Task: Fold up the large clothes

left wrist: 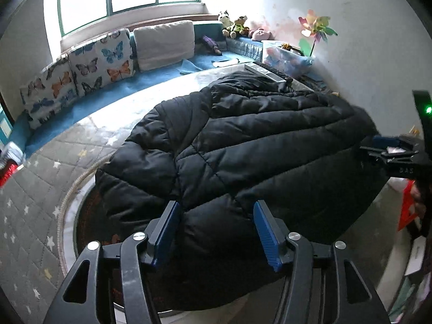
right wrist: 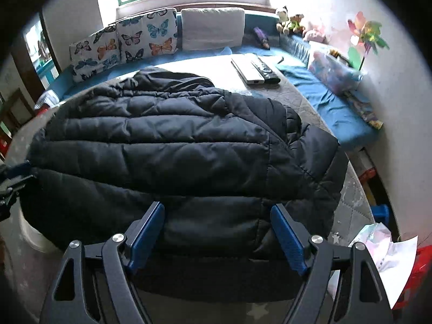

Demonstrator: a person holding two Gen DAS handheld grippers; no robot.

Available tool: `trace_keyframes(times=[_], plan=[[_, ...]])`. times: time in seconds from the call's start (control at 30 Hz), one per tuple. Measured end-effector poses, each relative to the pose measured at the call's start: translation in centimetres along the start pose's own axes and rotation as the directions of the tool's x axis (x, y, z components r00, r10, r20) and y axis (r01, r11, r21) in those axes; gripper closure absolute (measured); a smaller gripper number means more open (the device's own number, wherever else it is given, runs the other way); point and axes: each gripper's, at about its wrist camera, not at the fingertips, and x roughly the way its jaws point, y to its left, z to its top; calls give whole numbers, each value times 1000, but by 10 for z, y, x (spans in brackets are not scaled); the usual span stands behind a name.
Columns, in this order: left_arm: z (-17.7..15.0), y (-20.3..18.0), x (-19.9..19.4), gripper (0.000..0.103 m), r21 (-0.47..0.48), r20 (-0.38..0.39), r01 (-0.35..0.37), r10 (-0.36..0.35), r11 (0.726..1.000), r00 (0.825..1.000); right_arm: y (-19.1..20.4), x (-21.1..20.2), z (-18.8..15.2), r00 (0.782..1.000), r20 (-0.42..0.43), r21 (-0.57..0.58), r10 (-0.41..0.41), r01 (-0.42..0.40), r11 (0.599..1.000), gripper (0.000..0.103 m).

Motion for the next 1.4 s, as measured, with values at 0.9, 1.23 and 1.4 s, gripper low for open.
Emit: trace_keyframes(times=[0.9, 1.23, 1.4], plan=[[-68, -26, -93, 13, -17, 82, -40, 41, 999, 996, 65, -76, -81, 979, 200, 47, -25, 16, 999, 15], [-95, -11, -108, 13, -72, 90, -45, 51, 996, 995, 86, -85, -97, 977, 210, 70, -34, 20, 997, 15], [-108, -5, -116, 13, -90, 94, -57, 66, 994, 993, 101, -89, -102, 975, 218, 41, -49, 41, 998, 15]])
